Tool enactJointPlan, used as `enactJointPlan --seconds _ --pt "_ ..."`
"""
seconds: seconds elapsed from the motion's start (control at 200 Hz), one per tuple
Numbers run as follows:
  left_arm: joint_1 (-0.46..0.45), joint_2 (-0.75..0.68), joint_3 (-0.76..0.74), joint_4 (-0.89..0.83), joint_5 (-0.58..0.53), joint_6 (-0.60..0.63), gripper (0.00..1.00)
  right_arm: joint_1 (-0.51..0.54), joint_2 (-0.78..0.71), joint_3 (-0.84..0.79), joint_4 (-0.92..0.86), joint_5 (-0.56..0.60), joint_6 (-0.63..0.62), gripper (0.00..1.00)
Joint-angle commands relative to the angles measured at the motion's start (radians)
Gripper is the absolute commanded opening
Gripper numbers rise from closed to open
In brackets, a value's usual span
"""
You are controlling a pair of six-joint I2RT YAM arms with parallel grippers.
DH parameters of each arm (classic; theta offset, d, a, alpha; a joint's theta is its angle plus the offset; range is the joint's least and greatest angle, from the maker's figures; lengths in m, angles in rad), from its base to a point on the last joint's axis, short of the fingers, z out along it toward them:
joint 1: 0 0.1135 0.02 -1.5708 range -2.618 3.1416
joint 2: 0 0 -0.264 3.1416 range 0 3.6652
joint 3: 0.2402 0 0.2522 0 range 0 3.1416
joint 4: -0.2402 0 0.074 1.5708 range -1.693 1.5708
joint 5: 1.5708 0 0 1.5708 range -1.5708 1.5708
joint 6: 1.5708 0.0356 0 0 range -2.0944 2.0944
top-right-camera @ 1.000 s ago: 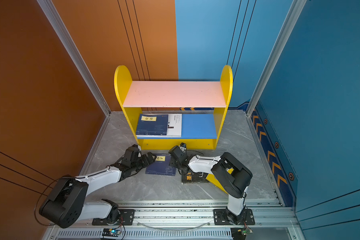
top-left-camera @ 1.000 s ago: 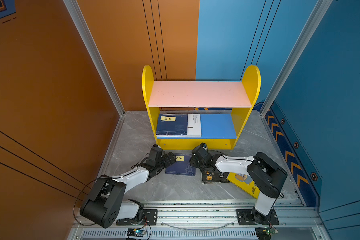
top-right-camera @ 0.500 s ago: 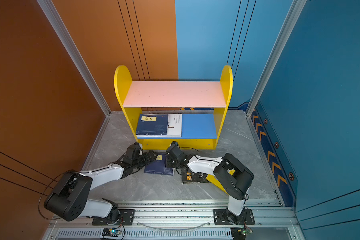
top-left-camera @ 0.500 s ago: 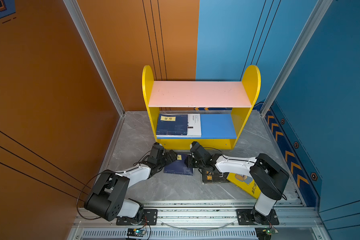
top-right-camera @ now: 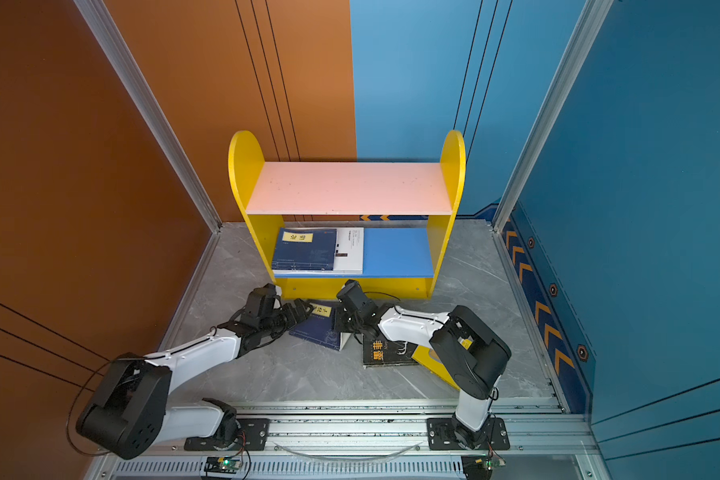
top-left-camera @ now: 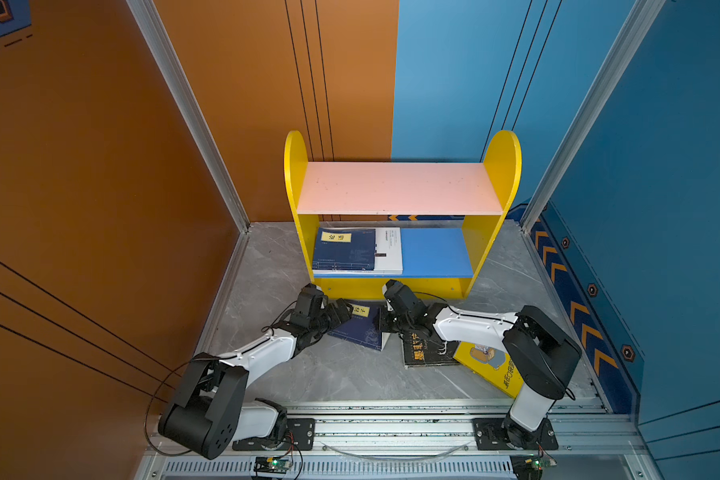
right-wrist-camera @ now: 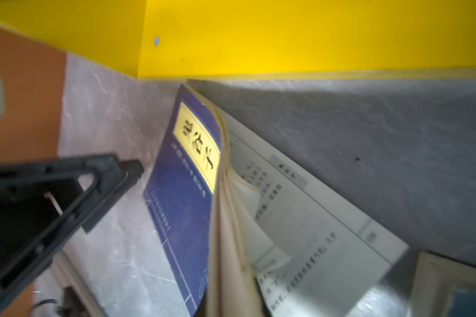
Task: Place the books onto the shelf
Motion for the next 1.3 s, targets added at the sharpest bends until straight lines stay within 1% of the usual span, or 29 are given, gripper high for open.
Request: enactJointPlan --seconds 0.0,0.13,0.22,0.426,0.436,0.456,0.616,0.741,0.841,1.021,1.091,1.102,1.122,1.222,1.297 --pt "0.018 -0.066 0.031 -0.135 0.02 0.031 0.98 -0.053 -0.042 -0.026 0.102 -0.093 0.142 0.07" --pt "0.027 -0.137 0.009 -0.203 0.046 -0.02 0.98 -0.107 -0.028 -0.08 0.219 -0.171 0.284 0.08" --pt "0.025 -0.184 -0.026 -0.197 0.085 -0.081 0.98 -0.109 -0.014 -0.113 0.316 -0.199 0.348 0.09" --pt "0.012 -0.22 -0.076 -0.179 0.129 -0.175 0.98 -0.109 0.01 -0.124 0.41 -0.236 0.41 0.09" --pt "0.011 -0.22 -0.077 -0.177 0.129 -0.177 0.98 -0.132 0.011 -0.124 0.413 -0.239 0.412 0.09" --pt "0.008 -0.218 -0.081 -0.175 0.13 -0.183 0.98 -0.141 0.013 -0.125 0.419 -0.242 0.416 0.09" --pt "0.002 -0.189 -0.094 -0.154 0.136 -0.204 0.98 -0.159 0.006 -0.143 0.439 -0.25 0.431 0.09" --pt "-0.005 -0.159 -0.119 -0.044 0.131 -0.247 1.0 -0.162 0.002 -0.153 0.442 -0.248 0.432 0.09" --pt "-0.011 -0.121 -0.131 0.069 0.119 -0.275 0.96 -0.161 0.006 -0.159 0.444 -0.251 0.437 0.09" --pt "-0.019 -0.062 -0.127 0.165 0.095 -0.29 0.88 -0.16 0.009 -0.173 0.45 -0.239 0.442 0.09" --pt "-0.019 -0.046 -0.129 0.204 0.097 -0.301 0.88 -0.16 0.008 -0.175 0.447 -0.237 0.438 0.09" --pt "-0.021 -0.043 -0.13 0.211 0.097 -0.304 0.84 -0.159 0.008 -0.175 0.447 -0.237 0.438 0.09" --pt "-0.021 -0.039 -0.13 0.221 0.096 -0.305 0.82 -0.158 0.011 -0.176 0.445 -0.237 0.437 0.09" --pt "-0.025 -0.027 -0.127 0.255 0.086 -0.325 0.76 -0.152 0.014 -0.179 0.441 -0.232 0.437 0.1" --pt "-0.031 -0.024 -0.125 0.265 0.073 -0.329 0.73 -0.145 0.013 -0.181 0.442 -0.225 0.437 0.12"
